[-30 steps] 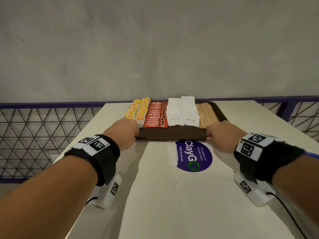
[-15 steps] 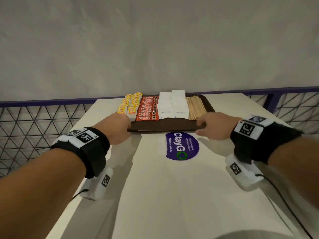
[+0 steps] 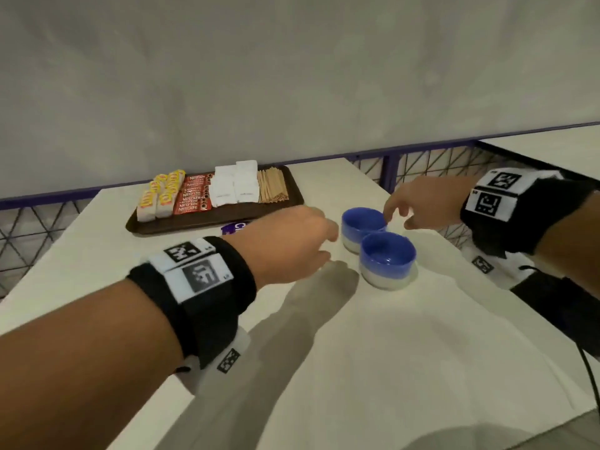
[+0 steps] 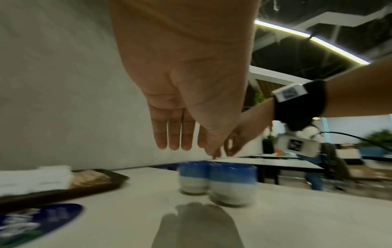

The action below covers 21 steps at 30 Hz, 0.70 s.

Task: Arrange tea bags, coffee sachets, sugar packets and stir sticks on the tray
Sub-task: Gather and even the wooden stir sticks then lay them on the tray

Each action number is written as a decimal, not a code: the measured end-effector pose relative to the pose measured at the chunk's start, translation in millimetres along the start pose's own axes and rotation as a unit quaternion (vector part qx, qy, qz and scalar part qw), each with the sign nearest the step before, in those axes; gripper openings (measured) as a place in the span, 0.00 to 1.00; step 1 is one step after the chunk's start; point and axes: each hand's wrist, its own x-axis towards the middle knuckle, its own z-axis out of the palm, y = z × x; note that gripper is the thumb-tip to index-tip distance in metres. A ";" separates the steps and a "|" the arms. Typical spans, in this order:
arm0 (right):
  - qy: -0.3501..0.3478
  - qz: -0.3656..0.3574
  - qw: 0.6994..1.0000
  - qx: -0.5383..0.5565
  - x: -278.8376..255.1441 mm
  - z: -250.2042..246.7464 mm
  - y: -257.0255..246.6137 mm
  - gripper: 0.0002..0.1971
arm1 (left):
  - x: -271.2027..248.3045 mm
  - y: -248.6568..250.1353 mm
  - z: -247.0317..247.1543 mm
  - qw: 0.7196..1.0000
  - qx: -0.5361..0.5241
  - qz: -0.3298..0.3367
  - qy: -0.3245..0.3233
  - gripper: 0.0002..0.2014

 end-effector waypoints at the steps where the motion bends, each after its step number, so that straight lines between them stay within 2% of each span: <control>1: 0.004 -0.003 1.000 0.005 0.5 8.9 4.8 0.18 | 10.2 18.0 8.5 1.000 -0.007 0.025 -0.004 0.17; 3: 0.028 -0.017 0.999 0.026 5.8 21.0 12.3 0.17 | 29.1 45.7 23.6 0.998 -0.005 0.066 0.010 0.16; 6: 0.068 -0.063 0.996 0.016 17.5 28.8 15.7 0.16 | 49.9 63.4 38.5 0.995 0.015 0.093 0.030 0.13; 10: 0.031 -0.114 0.992 -0.034 33.9 29.5 11.9 0.14 | 72.6 60.5 51.6 0.994 0.011 0.113 -0.002 0.12; 13: 0.040 -0.117 0.991 -0.049 55.4 28.3 18.8 0.12 | 89.2 46.0 53.1 0.995 -0.044 0.067 -0.059 0.13; 17: 0.061 -0.094 0.991 -0.077 100.0 26.2 30.4 0.13 | 114.5 10.7 57.1 0.998 -0.046 0.030 -0.040 0.10; 21: 0.068 -0.056 0.994 -0.059 151.2 20.1 37.2 0.14 | 143.9 -34.3 59.8 0.997 -0.073 -0.013 -0.035 0.06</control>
